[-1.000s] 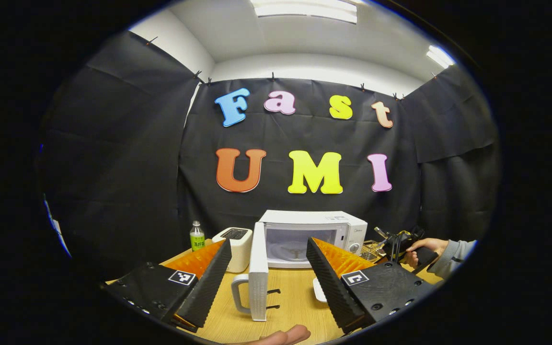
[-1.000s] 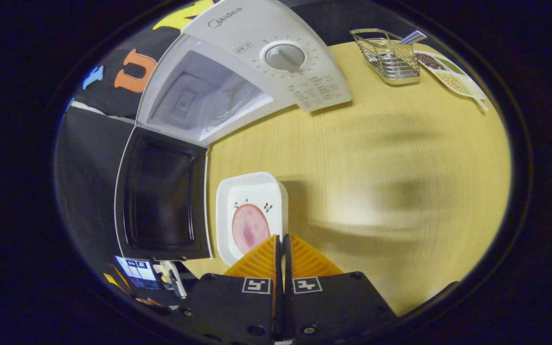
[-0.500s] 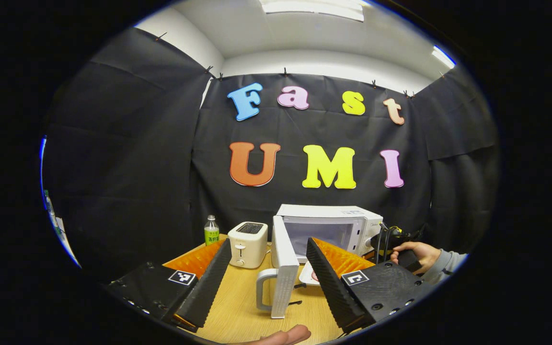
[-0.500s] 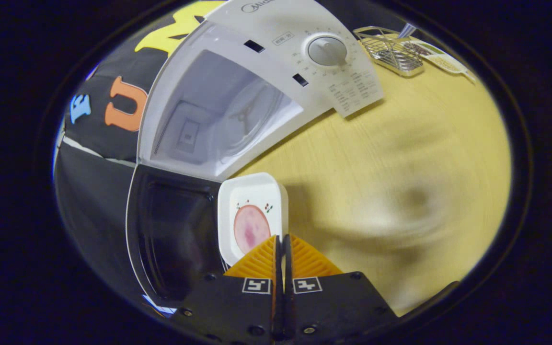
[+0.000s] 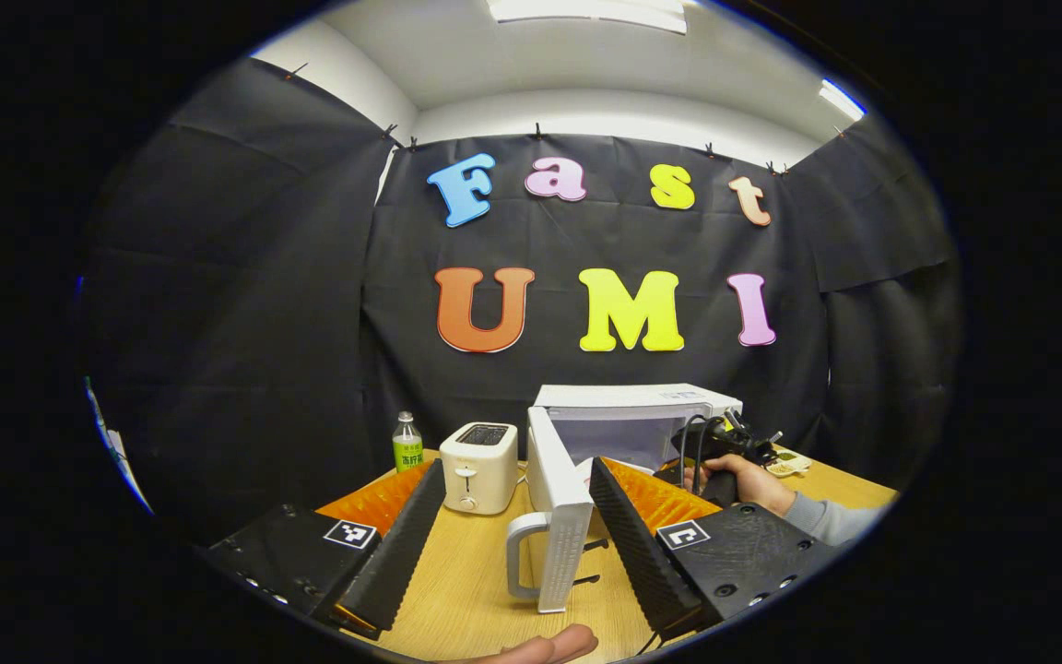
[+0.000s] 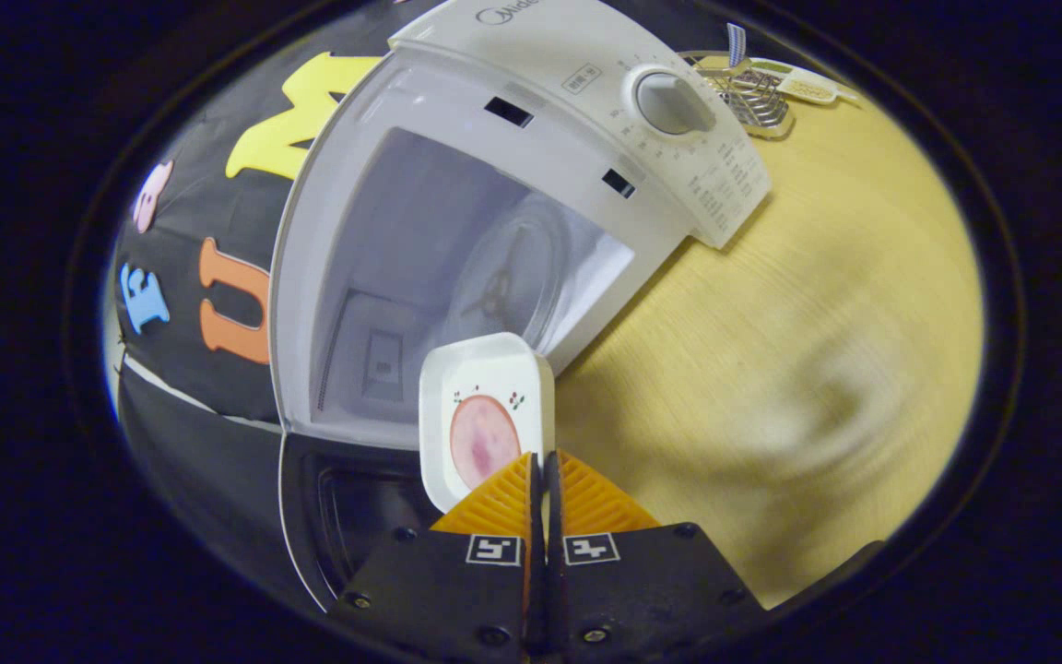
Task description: Open the microwave oven with the left hand, put the food in, and close the microwave oven.
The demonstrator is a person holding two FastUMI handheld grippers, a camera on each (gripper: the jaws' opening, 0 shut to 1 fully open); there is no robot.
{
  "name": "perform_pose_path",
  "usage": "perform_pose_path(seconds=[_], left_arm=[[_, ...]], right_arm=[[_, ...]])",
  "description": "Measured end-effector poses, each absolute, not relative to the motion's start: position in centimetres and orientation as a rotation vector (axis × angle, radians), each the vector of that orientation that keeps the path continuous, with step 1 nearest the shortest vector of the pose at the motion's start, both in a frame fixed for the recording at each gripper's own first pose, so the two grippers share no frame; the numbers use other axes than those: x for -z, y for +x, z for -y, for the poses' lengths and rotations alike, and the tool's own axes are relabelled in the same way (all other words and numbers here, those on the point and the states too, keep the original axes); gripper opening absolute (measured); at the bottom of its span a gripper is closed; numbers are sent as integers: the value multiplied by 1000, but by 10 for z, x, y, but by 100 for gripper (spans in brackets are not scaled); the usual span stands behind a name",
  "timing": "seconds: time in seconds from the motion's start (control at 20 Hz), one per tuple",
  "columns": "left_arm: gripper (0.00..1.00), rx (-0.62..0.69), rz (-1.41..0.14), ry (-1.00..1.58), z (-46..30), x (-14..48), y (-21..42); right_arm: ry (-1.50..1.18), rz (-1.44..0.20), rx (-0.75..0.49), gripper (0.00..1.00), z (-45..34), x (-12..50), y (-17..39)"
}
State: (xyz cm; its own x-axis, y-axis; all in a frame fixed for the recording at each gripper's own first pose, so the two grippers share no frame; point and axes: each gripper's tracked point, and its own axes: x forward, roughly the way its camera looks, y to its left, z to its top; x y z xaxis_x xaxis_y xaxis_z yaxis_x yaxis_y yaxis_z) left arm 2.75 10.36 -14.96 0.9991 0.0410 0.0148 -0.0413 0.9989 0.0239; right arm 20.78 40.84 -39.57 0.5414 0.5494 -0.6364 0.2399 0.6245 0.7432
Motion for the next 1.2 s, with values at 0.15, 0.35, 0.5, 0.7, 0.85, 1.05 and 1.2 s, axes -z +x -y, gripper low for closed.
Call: perform_pose_path(seconds=[0.15, 0.35, 0.5, 0.7, 0.85, 1.05, 1.2], left_arm=[[94, -32, 11, 12, -105, 155, 31], [94, -33, -2, 9, -111, 162, 34], [95, -39, -14, 7, -118, 168, 34], [94, -43, -22, -7, -121, 175, 36], [95, -45, -30, -23, -122, 180, 37], [94, -40, -38, -39, -124, 183, 36], [95, -40, -16, -35, -126, 180, 31]], right_arm=[[980, -938, -166, 4, -420, 398, 239], [1051, -843, -90, 4, -424, 405, 277], [1097, -781, -42, 4, -423, 410, 301], [1136, -680, 32, 4, -414, 415, 329], [1107, -659, 58, 0, -417, 425, 334], [1126, -633, 74, 5, -422, 426, 334], [1119, -584, 69, 10, -424, 425, 336]])
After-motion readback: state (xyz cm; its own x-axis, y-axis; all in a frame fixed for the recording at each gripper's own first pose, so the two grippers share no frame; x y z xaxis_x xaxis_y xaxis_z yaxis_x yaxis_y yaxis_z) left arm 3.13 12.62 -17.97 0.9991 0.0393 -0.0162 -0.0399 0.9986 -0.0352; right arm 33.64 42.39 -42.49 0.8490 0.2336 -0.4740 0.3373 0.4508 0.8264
